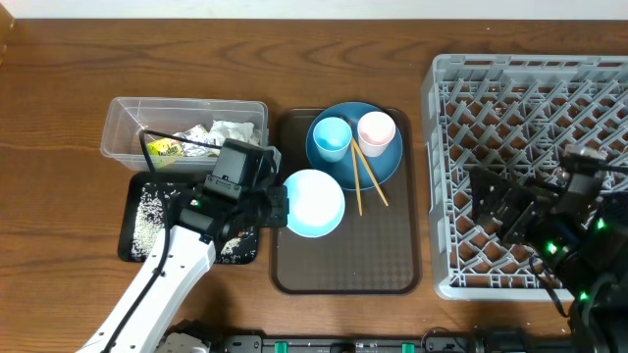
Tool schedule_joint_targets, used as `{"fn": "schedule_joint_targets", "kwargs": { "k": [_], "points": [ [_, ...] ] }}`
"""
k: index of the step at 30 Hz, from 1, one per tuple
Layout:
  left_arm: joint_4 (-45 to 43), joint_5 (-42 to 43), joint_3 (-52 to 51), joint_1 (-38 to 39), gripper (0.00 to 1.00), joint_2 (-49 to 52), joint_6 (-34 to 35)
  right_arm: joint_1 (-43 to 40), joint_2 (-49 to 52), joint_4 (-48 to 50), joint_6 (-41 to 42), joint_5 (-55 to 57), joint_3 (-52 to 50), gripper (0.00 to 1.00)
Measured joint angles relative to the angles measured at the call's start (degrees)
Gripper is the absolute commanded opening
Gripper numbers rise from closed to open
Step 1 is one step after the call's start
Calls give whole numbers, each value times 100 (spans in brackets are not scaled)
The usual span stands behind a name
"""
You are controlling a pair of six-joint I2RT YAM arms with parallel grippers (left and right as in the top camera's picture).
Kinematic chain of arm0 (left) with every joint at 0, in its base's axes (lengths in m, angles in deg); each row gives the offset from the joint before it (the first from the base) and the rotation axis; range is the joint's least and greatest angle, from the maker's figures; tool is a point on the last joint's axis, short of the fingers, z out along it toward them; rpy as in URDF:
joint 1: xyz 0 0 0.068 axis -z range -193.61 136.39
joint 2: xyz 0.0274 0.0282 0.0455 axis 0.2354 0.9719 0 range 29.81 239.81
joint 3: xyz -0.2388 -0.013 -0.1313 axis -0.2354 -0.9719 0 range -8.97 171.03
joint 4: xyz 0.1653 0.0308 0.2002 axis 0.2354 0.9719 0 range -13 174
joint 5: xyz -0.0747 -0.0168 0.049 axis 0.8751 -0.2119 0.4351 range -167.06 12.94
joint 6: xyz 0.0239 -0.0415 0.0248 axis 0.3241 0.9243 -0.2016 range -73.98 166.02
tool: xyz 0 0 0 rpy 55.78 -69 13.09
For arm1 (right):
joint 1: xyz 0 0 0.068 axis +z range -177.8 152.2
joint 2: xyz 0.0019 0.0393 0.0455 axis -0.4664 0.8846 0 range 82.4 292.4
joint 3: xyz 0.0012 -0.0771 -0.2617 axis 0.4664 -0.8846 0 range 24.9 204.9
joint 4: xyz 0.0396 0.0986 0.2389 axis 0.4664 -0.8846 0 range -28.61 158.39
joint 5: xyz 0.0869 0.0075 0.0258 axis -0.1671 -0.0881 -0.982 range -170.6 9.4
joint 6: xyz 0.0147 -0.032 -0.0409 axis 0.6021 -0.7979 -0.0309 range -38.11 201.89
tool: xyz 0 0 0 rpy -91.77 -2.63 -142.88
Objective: Sort waste into correct bins and load items into the dishwasher rack
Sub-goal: 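Move the right gripper left to the bowl held by the left gripper, then grasp the bowl rim with the right gripper and release the left gripper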
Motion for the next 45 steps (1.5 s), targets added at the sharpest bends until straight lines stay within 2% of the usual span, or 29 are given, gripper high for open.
{"fn": "schedule_joint_targets", "kwargs": {
  "k": [8, 14, 17, 25, 32, 36, 39, 45],
  "points": [
    [-146, 267, 0, 2, 6, 0, 168, 87, 623, -190, 157, -616, -197, 61],
    [-129, 518, 0, 2, 6, 0, 238, 1067, 1412, -44, 7, -575, -269, 53],
    [-125, 566, 0, 2, 6, 0, 254, 1722, 1768, 96, -37, -363, -273, 44],
    [-120, 570, 0, 2, 6, 0, 275, 3104, 2570, 444, 31, 483, -280, 44],
    [-118, 575, 0, 2, 6, 0, 297, 3823, 3130, 881, 35, 1016, -280, 44],
    [-118, 586, 0, 2, 6, 0, 317, 3965, 3427, 1108, 52, 1169, -282, 43],
    [-116, 586, 0, 2, 6, 0, 317, 3989, 3565, 1145, 83, 1226, -282, 34],
    [-107, 599, 0, 2, 6, 0, 332, 3989, 3687, 1235, 201, 1373, -282, 1]
  ]
}}
